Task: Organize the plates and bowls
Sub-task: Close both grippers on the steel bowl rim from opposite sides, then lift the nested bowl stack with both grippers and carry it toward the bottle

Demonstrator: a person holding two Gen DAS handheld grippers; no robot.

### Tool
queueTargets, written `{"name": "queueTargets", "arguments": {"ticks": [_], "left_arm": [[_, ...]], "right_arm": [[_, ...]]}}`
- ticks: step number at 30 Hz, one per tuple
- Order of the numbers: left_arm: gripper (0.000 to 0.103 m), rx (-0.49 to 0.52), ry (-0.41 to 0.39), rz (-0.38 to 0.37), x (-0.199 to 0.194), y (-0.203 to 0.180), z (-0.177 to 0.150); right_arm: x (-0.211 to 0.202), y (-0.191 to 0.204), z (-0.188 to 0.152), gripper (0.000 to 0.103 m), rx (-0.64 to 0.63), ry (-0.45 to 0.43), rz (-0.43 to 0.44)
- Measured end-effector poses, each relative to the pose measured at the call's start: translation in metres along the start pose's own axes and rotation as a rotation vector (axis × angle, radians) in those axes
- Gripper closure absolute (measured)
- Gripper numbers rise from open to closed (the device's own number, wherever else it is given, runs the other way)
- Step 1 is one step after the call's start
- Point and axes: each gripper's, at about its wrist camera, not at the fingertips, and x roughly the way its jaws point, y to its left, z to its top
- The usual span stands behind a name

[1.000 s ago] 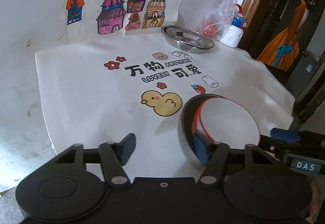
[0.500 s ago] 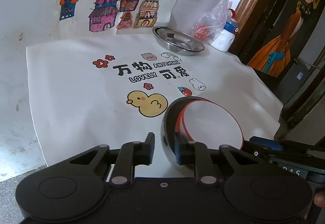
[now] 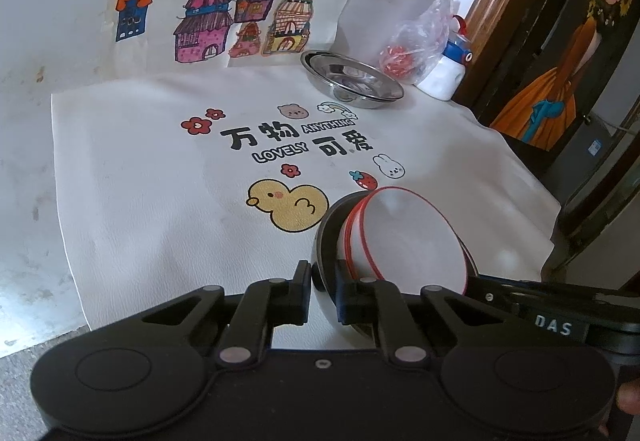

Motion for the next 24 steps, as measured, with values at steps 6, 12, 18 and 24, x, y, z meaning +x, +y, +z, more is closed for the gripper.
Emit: {"name": "queueTargets", "arguments": {"ticks": [6, 12, 18, 24], "left_arm": [[0.091, -0.004, -0.001, -0.001, 0.0003, 0.0005, -0.0001], [0.091, -0.004, -0.002, -0.002, 0.0003, 0.0007, 0.0001], [0.091, -0.007, -0.004, 0.006, -0.0006, 0.0, 0.0001], [0.092, -0.016, -0.004, 0.007, -0.0006, -0.0007, 0.0008]], "right_arm": [[0.0005, -0.0029, -0.0012, 0.086, 0.021, -0.017, 0.007], [0.0002, -0.0044, -0.0004, 0.086, 0.033, -0.021, 0.01], [-0.0011, -0.008, -0.0055, 0.087, 0.067, -0.052, 0.026], [-0.0011, -0.0085, -0.0052, 0.087, 0.064, -0.057, 0.028]]}}
